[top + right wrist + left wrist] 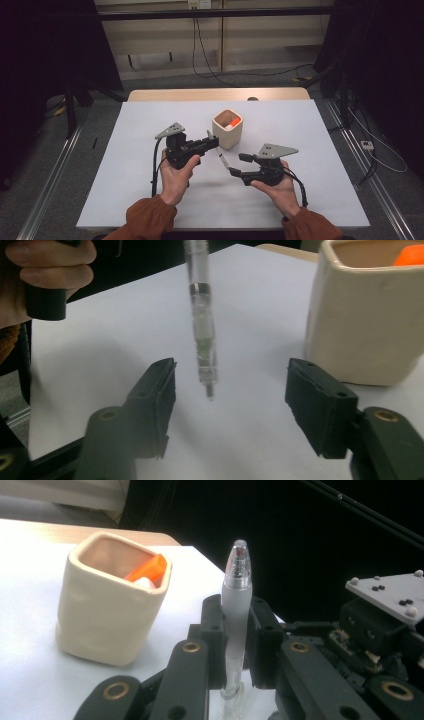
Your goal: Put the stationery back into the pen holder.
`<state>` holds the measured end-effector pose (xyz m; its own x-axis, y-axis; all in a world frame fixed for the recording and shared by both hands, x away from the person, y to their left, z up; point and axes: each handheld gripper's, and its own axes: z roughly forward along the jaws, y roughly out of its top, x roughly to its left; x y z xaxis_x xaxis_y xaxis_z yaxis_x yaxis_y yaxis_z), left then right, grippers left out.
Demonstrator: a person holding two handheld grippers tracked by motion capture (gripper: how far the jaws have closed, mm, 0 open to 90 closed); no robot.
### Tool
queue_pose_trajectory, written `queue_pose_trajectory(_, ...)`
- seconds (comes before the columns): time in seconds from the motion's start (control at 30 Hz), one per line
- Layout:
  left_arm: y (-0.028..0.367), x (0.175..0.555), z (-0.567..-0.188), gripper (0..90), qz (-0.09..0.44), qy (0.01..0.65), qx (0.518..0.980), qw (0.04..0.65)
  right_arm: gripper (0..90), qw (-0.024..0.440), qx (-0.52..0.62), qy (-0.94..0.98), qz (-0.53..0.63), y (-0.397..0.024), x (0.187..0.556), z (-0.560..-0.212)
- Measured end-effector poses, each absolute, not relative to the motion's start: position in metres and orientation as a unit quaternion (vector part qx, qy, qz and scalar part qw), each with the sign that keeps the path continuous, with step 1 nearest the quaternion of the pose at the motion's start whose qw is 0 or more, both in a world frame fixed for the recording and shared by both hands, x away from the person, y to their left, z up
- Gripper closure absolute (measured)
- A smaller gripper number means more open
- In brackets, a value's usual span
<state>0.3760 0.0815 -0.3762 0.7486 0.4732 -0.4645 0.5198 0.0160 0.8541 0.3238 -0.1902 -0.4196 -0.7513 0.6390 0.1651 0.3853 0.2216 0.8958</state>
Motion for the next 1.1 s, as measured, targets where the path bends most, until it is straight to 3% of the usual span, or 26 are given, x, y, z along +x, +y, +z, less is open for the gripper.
queue_pose_trajectory(0.27, 0.087, 0.376, -0.372, 80.3, 0.004, 0.339, 0.715, 0.612, 20.8, 0.124, 0.355, 0.77, 0.515, -0.2, 0.324, -0.419)
queue_pose_trajectory(0.7, 0.092, 0.379, -0.357, 80.2, 0.069, 0.303, 0.757, 0.574, 12.3, 0.154, 0.395, 0.762, 0.489, -0.226, 0.316, -0.418)
queue_pose_trajectory(1.1, 0.091, 0.392, -0.354, 80.1, 0.078, 0.306, 0.757, 0.572, 8.4, 0.167, 0.437, 0.753, 0.463, -0.252, 0.305, -0.424)
